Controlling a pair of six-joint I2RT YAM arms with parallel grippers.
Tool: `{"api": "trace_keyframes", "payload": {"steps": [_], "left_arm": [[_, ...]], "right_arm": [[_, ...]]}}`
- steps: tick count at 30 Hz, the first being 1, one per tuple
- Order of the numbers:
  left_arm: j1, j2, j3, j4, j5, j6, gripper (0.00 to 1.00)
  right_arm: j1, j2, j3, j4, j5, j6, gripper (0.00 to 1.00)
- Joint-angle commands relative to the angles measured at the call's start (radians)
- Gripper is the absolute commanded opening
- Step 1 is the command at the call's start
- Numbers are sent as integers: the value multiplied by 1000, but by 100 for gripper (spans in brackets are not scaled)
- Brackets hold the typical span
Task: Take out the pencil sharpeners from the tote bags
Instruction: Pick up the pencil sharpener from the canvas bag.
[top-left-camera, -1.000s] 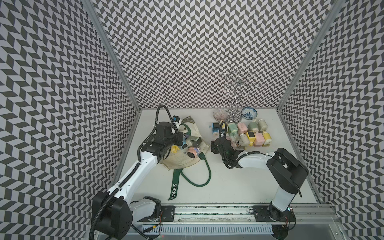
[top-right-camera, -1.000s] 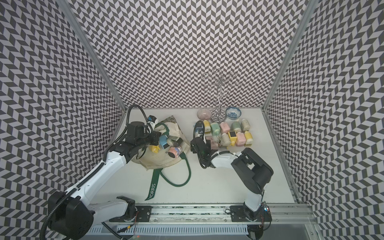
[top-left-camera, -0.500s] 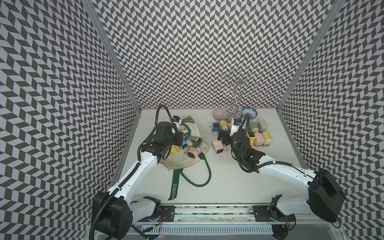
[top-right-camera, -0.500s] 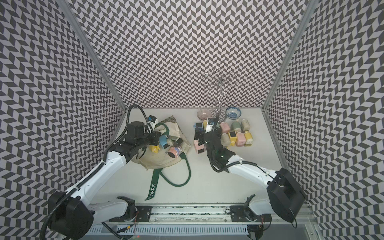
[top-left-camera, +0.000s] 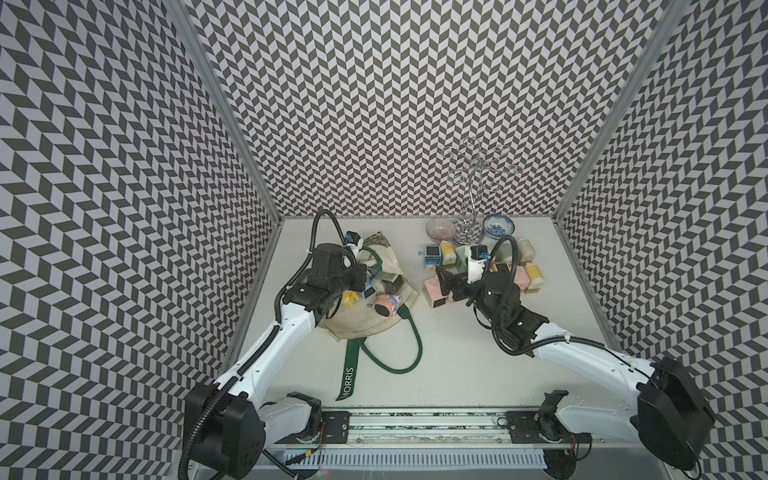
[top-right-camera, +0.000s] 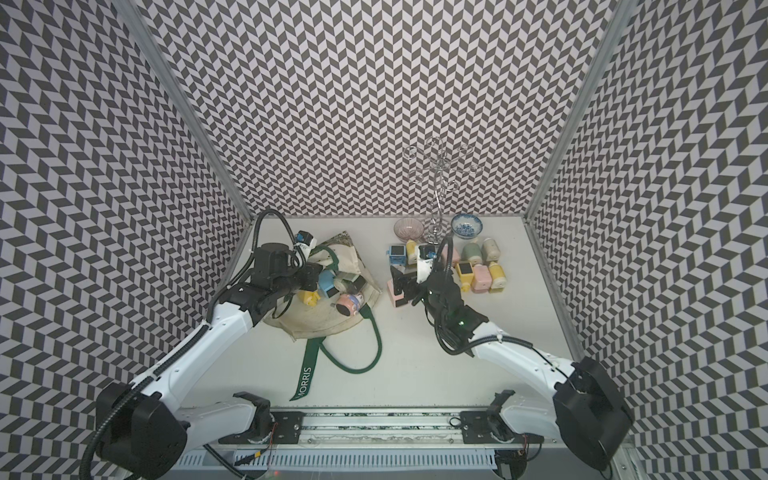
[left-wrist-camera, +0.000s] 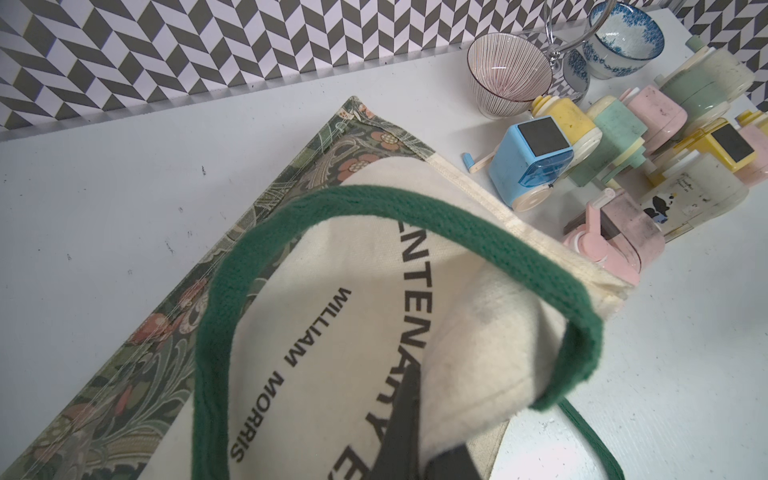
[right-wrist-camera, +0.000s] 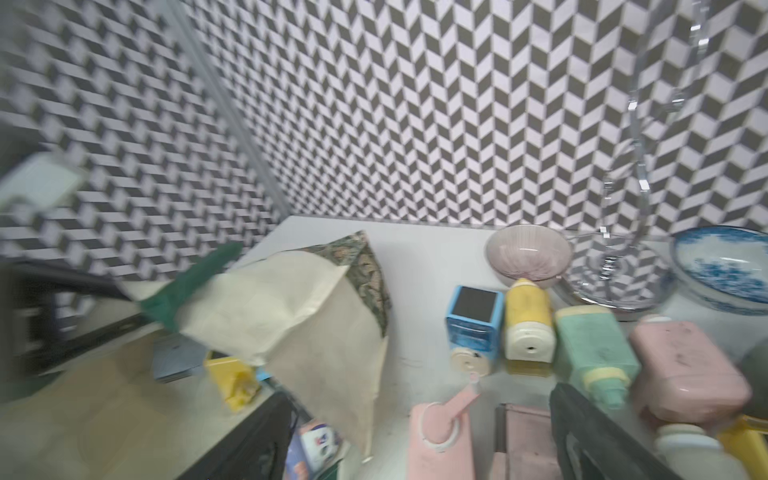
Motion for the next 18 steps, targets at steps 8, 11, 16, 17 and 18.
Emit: {"api": "trace_keyframes", "payload": {"steps": [8, 11, 16, 17, 18], "left_arm": [[18, 8, 13, -48, -19, -10, 0], [17, 2, 11, -46, -22, -9, 0], [17, 0, 10, -45, -23, -10, 0], [17, 0, 11, -45, -21, -8, 0], [17, 1, 10, -45, -20, -8, 0]], "right_arm": [[251, 138, 24, 22, -218, -74, 89], [284, 233, 66, 33, -181, 15, 92], [290, 382, 151, 15, -74, 147, 98], [290, 412, 169, 12, -62, 159, 99], [292, 435, 184, 12, -47, 173, 100]]}}
